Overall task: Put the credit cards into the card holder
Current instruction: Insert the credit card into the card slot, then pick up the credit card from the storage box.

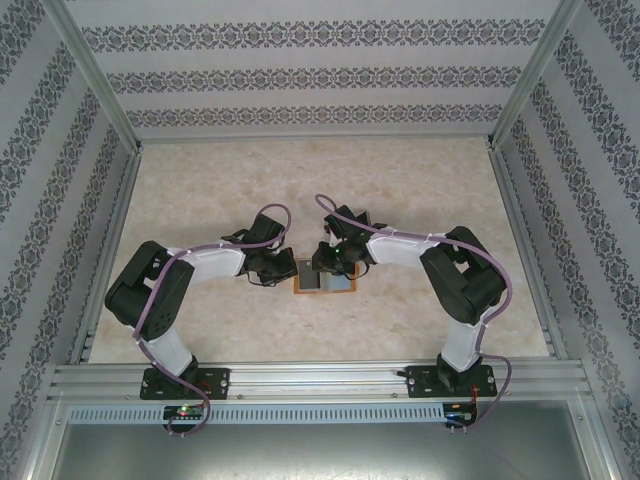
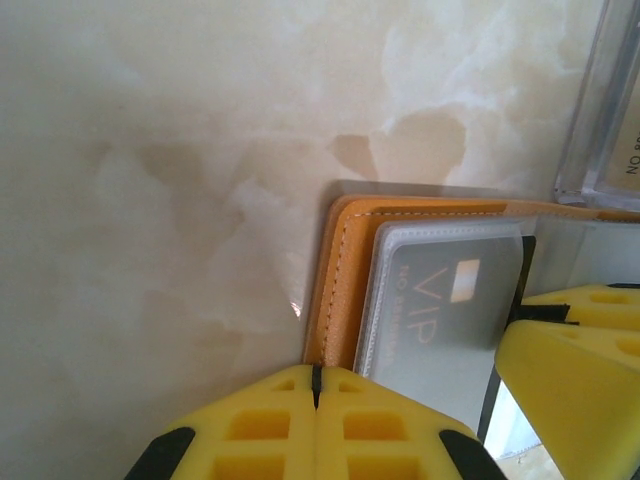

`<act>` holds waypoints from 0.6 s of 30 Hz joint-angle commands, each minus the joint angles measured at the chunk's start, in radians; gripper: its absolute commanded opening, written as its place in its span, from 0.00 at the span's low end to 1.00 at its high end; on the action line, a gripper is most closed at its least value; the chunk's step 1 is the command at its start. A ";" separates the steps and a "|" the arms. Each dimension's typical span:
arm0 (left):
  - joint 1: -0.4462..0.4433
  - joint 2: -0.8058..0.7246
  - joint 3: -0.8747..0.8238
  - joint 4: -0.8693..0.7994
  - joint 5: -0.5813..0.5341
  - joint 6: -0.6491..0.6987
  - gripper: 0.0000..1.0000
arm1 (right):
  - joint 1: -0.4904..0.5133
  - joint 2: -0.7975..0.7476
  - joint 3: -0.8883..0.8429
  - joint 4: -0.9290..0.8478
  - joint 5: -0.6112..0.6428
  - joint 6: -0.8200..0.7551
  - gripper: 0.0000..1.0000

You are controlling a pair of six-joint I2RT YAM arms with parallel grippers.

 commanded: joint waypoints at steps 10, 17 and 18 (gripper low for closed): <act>0.007 -0.109 -0.004 -0.132 -0.176 0.032 0.07 | -0.037 -0.188 0.171 -0.363 0.347 -0.225 0.36; 0.007 -0.174 0.025 -0.176 -0.226 0.058 0.14 | -0.044 -0.002 0.411 -0.544 0.516 -0.311 0.36; 0.008 -0.179 0.032 -0.181 -0.228 0.065 0.15 | -0.045 0.027 0.441 -0.562 0.520 -0.317 0.36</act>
